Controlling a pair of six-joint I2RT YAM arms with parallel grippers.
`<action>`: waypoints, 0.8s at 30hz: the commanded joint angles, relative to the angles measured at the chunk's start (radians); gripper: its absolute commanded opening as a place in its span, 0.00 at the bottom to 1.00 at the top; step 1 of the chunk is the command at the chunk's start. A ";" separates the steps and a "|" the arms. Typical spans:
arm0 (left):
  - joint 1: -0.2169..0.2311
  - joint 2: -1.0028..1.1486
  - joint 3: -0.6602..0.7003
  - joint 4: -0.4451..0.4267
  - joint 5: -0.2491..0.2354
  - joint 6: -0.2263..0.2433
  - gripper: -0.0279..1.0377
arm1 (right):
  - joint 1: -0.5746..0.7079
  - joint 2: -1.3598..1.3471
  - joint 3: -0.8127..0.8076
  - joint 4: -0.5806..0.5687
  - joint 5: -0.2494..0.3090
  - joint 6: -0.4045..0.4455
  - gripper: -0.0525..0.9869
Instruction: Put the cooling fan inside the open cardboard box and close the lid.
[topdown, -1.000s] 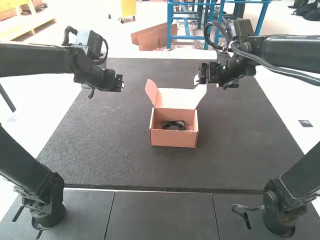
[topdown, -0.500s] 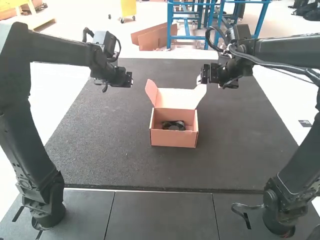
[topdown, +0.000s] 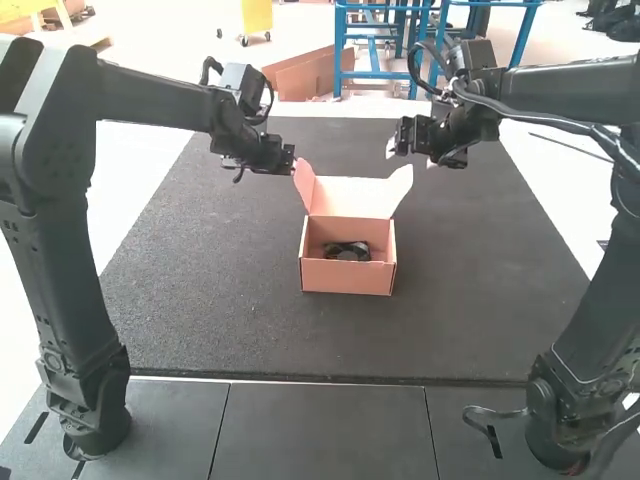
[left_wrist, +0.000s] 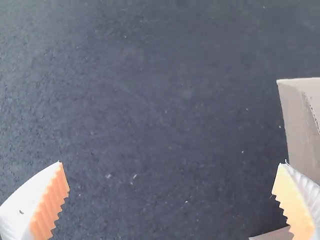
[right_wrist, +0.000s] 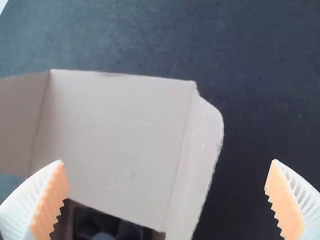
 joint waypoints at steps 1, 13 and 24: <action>-0.033 0.003 0.038 0.003 0.042 -0.016 0.94 | -0.032 0.012 0.033 -0.008 -0.027 0.026 0.92; -0.065 0.005 0.038 0.006 0.059 -0.020 0.94 | -0.042 0.042 0.041 -0.014 -0.047 0.038 0.81; -0.064 0.005 0.040 0.000 0.059 -0.020 0.94 | -0.034 0.072 0.042 0.007 -0.073 0.042 0.57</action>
